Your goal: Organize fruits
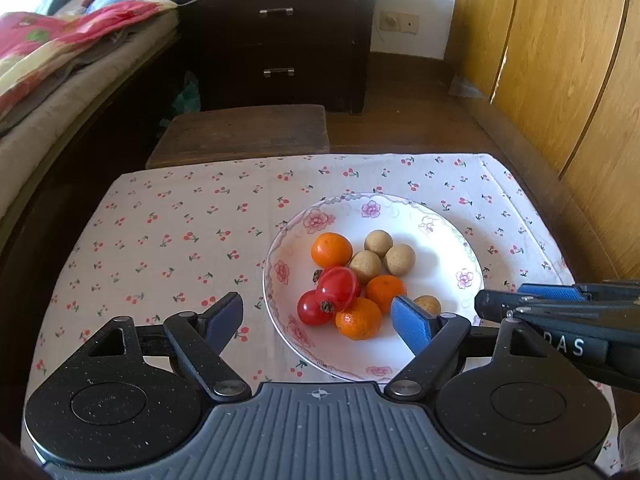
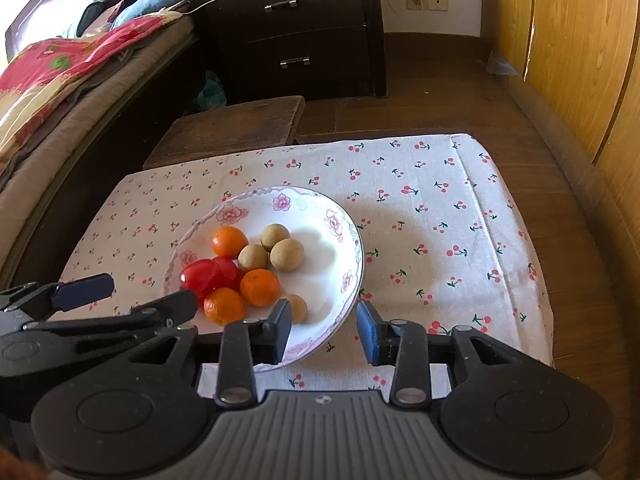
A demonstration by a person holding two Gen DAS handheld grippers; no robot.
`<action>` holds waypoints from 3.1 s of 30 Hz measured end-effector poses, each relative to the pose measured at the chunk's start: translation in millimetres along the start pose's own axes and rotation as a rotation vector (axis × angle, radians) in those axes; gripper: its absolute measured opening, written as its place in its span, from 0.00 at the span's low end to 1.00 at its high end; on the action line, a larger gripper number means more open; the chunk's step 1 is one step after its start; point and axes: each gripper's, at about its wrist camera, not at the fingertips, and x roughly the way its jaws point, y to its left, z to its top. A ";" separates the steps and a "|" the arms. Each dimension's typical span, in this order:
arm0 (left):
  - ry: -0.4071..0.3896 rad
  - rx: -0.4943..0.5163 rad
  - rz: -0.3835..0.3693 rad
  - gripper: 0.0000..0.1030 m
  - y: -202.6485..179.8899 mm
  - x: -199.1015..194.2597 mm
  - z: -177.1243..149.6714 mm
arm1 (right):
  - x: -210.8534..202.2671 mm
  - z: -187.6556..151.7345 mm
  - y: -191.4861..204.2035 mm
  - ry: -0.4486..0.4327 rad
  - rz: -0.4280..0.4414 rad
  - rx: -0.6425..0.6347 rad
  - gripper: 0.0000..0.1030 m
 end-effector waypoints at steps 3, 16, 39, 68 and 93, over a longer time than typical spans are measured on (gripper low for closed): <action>-0.001 -0.012 0.006 0.84 1.6 -2.7 -3.7 | -3.1 -5.0 1.4 0.003 -0.003 -0.006 0.39; -0.040 0.018 0.084 0.91 0.8 -25.9 -29.7 | -26.6 -29.8 6.3 -0.010 -0.007 0.003 0.40; -0.095 0.033 0.090 1.00 -0.7 -72.8 -74.7 | -76.0 -79.0 16.3 -0.055 0.009 0.000 0.41; -0.025 0.047 0.093 1.00 -2.8 -94.1 -114.0 | -98.4 -125.2 21.4 -0.033 0.013 0.003 0.41; -0.025 0.014 0.078 1.00 6.1 -106.4 -122.4 | -106.1 -139.8 26.9 -0.027 0.012 -0.003 0.45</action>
